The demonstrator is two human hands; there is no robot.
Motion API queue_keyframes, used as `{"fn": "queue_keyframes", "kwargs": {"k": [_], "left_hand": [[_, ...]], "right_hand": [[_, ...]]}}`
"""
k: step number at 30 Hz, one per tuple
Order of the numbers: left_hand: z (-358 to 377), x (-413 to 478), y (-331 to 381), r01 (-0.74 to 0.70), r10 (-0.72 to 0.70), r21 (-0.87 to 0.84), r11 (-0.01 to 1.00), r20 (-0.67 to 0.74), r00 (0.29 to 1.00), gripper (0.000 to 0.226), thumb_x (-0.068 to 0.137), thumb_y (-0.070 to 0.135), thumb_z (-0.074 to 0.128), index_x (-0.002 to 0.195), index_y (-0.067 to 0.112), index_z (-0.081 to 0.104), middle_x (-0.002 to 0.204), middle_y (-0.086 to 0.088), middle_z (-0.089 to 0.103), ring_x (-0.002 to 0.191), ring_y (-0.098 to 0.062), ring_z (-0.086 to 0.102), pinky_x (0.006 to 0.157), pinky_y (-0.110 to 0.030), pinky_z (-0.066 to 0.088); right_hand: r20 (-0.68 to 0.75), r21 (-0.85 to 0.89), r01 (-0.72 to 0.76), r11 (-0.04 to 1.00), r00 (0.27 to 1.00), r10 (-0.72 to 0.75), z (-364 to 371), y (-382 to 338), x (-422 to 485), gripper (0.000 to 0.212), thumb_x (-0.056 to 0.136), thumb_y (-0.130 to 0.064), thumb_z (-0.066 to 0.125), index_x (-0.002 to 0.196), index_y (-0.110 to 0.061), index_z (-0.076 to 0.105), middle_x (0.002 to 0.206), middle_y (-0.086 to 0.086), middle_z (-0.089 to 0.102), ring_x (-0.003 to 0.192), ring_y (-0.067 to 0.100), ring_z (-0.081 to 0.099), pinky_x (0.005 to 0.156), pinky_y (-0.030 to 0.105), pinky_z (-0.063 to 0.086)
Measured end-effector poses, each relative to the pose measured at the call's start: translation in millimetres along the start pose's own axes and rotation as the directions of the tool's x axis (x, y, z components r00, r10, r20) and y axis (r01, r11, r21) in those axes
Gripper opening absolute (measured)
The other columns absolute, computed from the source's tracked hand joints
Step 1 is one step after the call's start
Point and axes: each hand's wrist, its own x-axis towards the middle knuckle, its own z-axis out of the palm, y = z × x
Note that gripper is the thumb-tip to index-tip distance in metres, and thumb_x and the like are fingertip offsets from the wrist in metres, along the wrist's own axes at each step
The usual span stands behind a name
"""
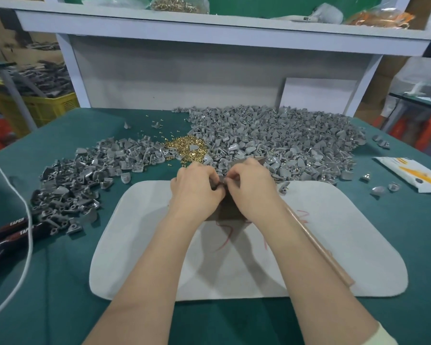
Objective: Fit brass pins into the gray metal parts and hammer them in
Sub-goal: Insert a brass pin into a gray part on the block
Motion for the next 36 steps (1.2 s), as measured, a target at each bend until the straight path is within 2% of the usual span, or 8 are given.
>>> {"fn": "queue_keyframes", "kwargs": {"k": [4,7,19,36], "left_hand": [[0.5,-0.1,0.3,-0.017,0.017,-0.004,1.000,0.002,1.000,0.012,0.083,0.027,0.064,0.076,0.023,0.056,0.104,-0.003,0.055,0.106,-0.029,0.049,0.088,-0.039,0.042],[1.2,0.3,0.8,-0.022,0.022,0.000,1.000,0.003,1.000,0.011,0.085,0.028,0.063,0.080,0.019,0.061,0.105,-0.005,0.055,0.107,-0.029,0.048,0.089,-0.040,0.042],[1.5,-0.7,3.1,-0.023,0.023,0.038,0.999,0.000,1.000,0.006,0.087,0.023,0.059,0.085,0.019,0.061,0.109,-0.005,0.056,0.109,-0.030,0.045,0.090,-0.039,0.041],[1.6,-2.3,3.9,-0.031,0.032,0.061,0.998,-0.010,0.999,0.004,0.087,0.022,0.057,0.083,0.022,0.057,0.108,-0.003,0.055,0.107,-0.029,0.045,0.087,-0.037,0.039]], "right_hand": [[0.046,-0.093,0.037,0.995,0.998,-0.033,-1.9,-3.9,1.9,0.016,0.091,-0.020,0.052,0.093,-0.010,0.064,0.102,0.009,0.054,0.095,0.031,0.054,0.080,0.039,0.043],[0.066,-0.085,0.038,0.996,0.997,-0.032,-3.4,-6.5,2.1,0.015,0.092,-0.018,0.051,0.093,-0.009,0.063,0.104,0.010,0.053,0.095,0.033,0.054,0.083,0.042,0.042],[0.065,0.032,-0.084,0.996,0.994,0.082,-5.4,-12.5,-1.6,0.014,0.091,-0.013,0.050,0.089,-0.008,0.063,0.103,0.011,0.057,0.100,0.031,0.052,0.089,0.039,0.040],[0.035,0.055,-0.117,0.992,0.993,0.115,-3.2,-11.4,-2.1,0.015,0.091,-0.014,0.052,0.094,-0.010,0.065,0.105,0.009,0.058,0.102,0.028,0.053,0.089,0.034,0.038]]}}
